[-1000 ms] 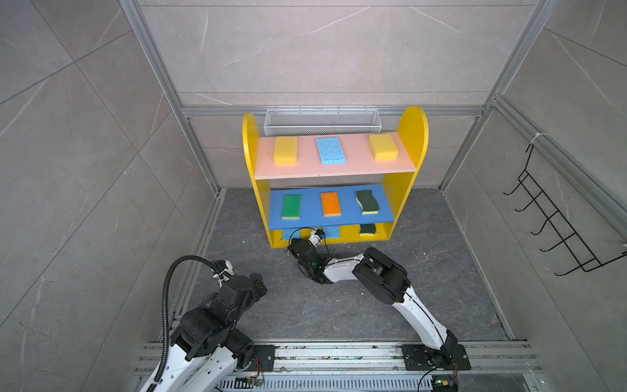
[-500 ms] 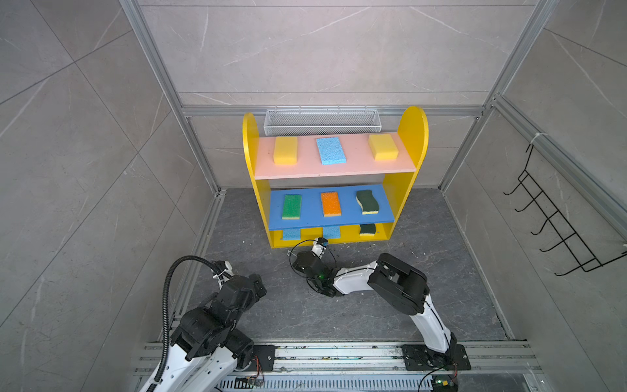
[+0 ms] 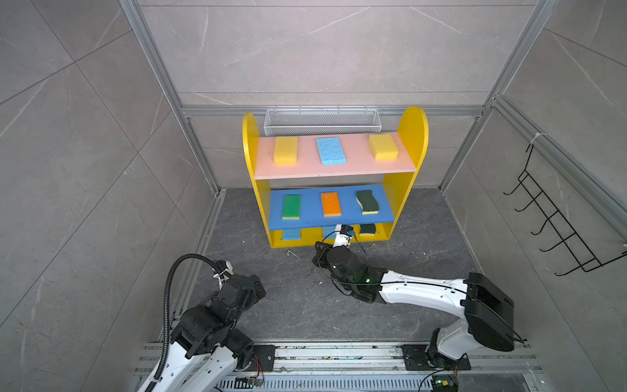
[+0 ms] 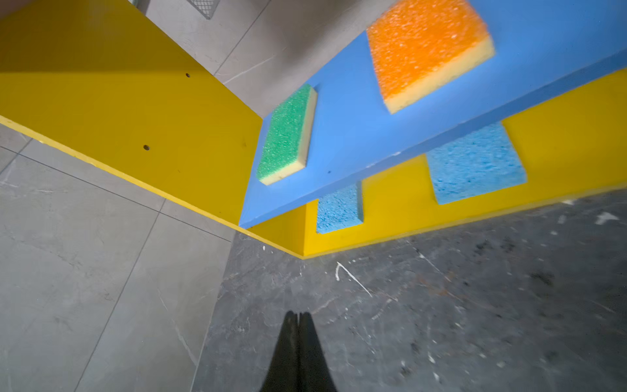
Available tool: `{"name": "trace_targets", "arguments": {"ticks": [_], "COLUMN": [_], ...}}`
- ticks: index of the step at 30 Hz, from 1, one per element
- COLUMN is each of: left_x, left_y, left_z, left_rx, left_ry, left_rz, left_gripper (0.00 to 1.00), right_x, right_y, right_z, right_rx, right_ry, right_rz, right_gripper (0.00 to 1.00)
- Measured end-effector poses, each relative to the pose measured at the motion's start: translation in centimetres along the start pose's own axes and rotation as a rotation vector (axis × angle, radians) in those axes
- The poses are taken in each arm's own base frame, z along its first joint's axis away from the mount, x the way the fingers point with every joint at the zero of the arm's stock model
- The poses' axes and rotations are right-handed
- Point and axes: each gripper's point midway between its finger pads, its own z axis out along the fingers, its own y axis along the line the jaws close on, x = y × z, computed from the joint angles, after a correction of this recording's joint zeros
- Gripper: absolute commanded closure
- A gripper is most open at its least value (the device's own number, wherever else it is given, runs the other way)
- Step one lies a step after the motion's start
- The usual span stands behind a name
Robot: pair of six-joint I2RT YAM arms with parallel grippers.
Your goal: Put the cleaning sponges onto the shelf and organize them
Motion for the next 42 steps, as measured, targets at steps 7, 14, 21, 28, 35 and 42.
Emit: {"name": "trace_targets", "arguments": {"ticks": [7,14,21,28,35,42], "left_x": [0.2,-0.8,-5.9,-9.1,-9.5,-9.3], "left_y": [-0.4,-1.5,-4.2,-4.5,0.3,5.3], "left_z": [0.1,1.1,0.8,2.9,6.5,9.4], "left_rx": [0.000,-0.064,-0.063,-0.176,-0.445,-0.573], "left_ry": [0.025,0.033,-0.153,-0.340,-0.421,-0.441], "left_rz": [0.020,0.110,0.175,0.279,0.317,0.261], "left_gripper": [0.07,0.03,0.00,0.00,0.00,0.00], "right_x": [-2.6,-8.9,-14.8,-19.5,-20.3,-18.4], "right_y": [-7.1,-15.7,-20.3,-27.1,-32.7,-36.8], "right_z": [-3.4,-6.7,-10.3,-12.1,-12.5,-10.6], "right_rx": [0.129,0.275,0.388,0.524,0.692,0.765], "right_ry": [0.040,0.016,-0.045,-0.094,-0.133,-0.104], "right_rz": [-0.006,0.064,0.012,0.033,-0.001,-0.094], "right_gripper": [1.00,0.74,0.01,0.01,0.01,0.01]}}
